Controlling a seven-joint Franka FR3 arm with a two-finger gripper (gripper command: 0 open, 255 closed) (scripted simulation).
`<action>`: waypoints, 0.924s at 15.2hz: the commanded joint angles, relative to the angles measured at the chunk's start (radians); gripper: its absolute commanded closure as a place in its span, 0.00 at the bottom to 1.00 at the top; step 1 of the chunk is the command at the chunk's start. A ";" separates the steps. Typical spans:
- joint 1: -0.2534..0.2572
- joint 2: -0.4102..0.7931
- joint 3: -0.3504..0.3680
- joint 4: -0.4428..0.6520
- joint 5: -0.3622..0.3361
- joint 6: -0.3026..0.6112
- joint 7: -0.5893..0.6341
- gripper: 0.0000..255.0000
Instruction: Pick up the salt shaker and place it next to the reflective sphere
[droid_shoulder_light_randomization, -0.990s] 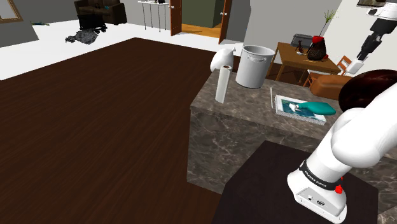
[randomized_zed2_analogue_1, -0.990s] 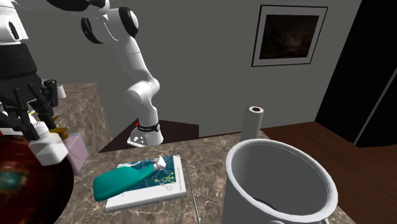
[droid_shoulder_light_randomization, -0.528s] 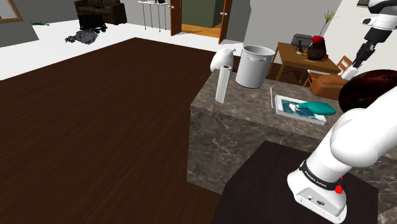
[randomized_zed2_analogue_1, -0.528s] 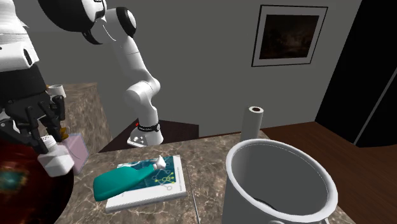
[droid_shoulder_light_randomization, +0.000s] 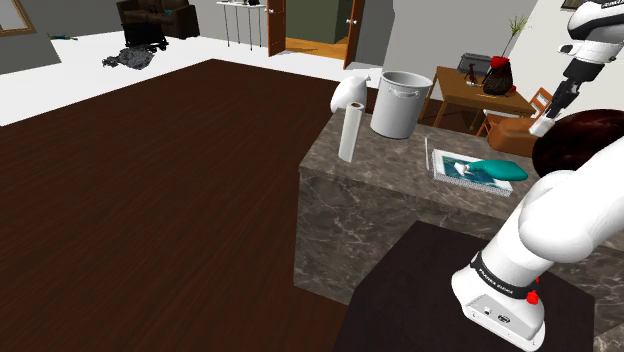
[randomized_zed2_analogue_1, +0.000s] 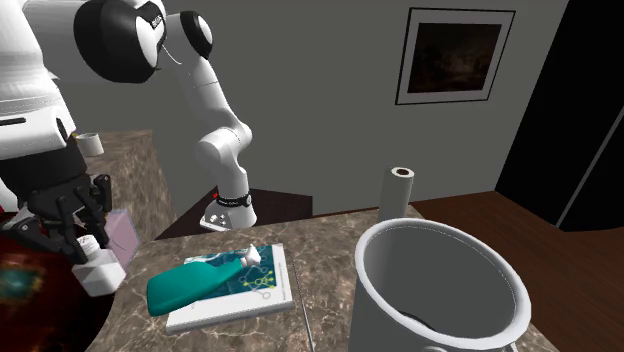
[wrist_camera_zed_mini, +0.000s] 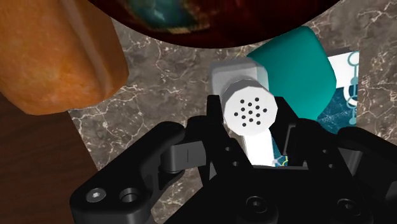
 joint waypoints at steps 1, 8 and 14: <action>0.005 0.004 -0.010 -0.025 0.001 0.029 0.001 1.00; 0.025 0.020 -0.057 -0.105 0.006 0.123 -0.005 1.00; 0.068 0.049 -0.124 -0.166 0.024 0.207 -0.020 1.00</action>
